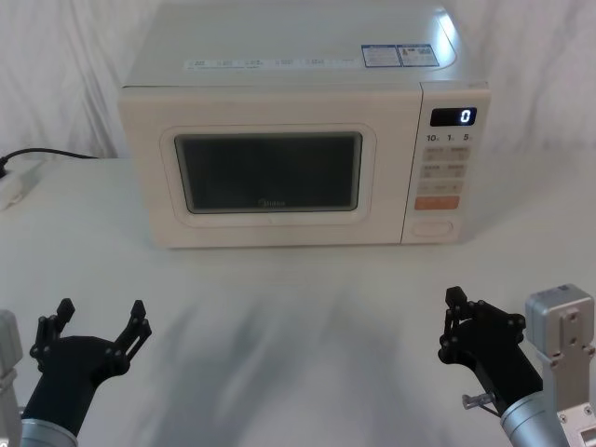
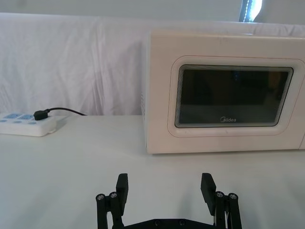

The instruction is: Press the button to open the microwave door with one hand; close the microwave door with the other hand.

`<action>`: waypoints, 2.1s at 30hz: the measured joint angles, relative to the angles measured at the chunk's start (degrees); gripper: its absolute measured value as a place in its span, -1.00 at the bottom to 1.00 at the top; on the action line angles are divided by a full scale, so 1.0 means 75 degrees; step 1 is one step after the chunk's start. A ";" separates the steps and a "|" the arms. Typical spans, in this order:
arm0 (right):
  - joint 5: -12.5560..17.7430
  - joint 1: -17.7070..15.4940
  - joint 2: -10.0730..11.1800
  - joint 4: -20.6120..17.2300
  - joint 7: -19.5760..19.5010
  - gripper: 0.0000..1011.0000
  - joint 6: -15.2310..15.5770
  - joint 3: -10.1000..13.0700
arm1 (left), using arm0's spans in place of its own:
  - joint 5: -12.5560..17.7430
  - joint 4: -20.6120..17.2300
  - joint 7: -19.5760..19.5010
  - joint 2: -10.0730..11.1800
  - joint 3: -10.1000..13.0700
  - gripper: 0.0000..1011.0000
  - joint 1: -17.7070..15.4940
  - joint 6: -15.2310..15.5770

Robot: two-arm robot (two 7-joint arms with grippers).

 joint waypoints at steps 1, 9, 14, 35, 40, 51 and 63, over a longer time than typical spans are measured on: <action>0.0001 -0.0001 0.0000 0.0000 0.0000 -1.00 0.0000 0.0000 | 0.0000 0.0000 0.0000 0.0000 0.0000 0.98 0.0000 0.0000; 0.0000 -0.0001 0.0000 0.0000 0.0000 -1.00 0.0000 0.0000 | 0.0000 0.0000 0.0000 0.0000 0.0000 0.98 0.0000 0.0000; -0.0019 0.0068 -0.0092 0.0057 0.0197 -1.00 0.0042 0.0084 | 0.0000 0.0000 0.0000 0.0000 0.0000 0.98 0.0000 0.0000; -0.0026 0.1252 -0.0687 0.1539 0.0706 -1.00 0.0342 0.0565 | 0.0000 0.0000 0.0000 0.0000 0.0000 0.98 0.0000 0.0000; -0.0114 0.1691 -0.0809 0.2142 0.0795 -1.00 0.0180 0.0655 | 0.0000 0.0000 0.0000 0.0000 0.0000 0.98 0.0000 0.0000; -0.0263 0.2473 -0.1082 0.3227 0.0803 -1.00 -0.0136 0.0758 | 0.0000 0.0000 0.0000 0.0000 0.0000 0.98 0.0000 0.0000; -0.0333 0.3070 -0.1395 0.4296 0.0591 -1.00 -0.0432 0.1021 | 0.0000 0.0000 0.0000 0.0000 0.0000 0.98 0.0000 0.0000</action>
